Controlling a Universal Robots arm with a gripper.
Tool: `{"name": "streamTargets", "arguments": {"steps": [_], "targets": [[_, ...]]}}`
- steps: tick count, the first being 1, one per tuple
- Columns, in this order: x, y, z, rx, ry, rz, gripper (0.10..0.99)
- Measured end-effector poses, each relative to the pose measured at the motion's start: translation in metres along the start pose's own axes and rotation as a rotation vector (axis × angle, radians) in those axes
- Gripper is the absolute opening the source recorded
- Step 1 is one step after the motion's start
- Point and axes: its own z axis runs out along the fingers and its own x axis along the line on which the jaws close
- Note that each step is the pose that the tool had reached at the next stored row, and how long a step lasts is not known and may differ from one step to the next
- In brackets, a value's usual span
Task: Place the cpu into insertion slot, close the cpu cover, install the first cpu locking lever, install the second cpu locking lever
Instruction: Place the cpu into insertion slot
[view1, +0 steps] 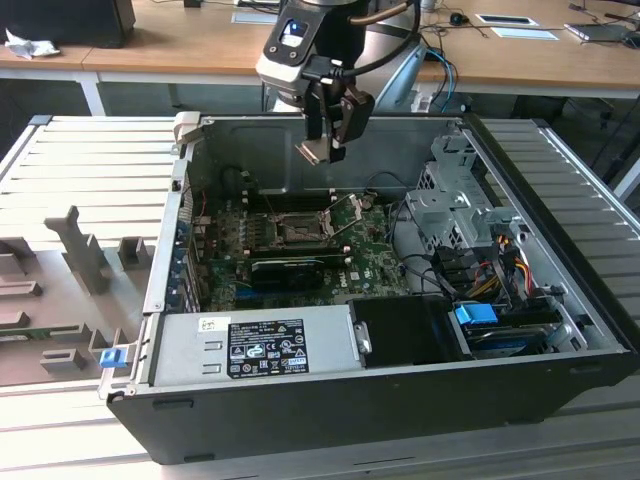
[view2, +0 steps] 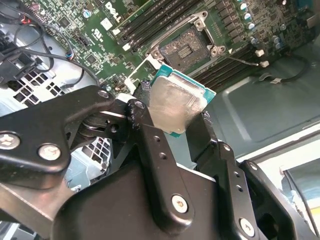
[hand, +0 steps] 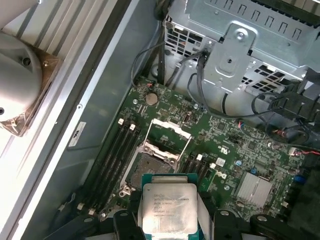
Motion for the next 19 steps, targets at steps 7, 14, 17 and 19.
{"name": "streamTargets", "arguments": {"steps": [7, 14, 17, 19], "targets": [[0.0, 0.0, 0.0004, -0.001, -0.0045, 0.053, 0.529], [0.0, -0.0001, 0.0008, -0.002, -0.008, 0.093, 0.529], [0.0, -0.0001, 0.0016, -0.003, -0.01, 0.114, 0.529], [-0.0001, -0.0003, 0.0035, -0.003, -0.0118, 0.125, 0.529]]}}
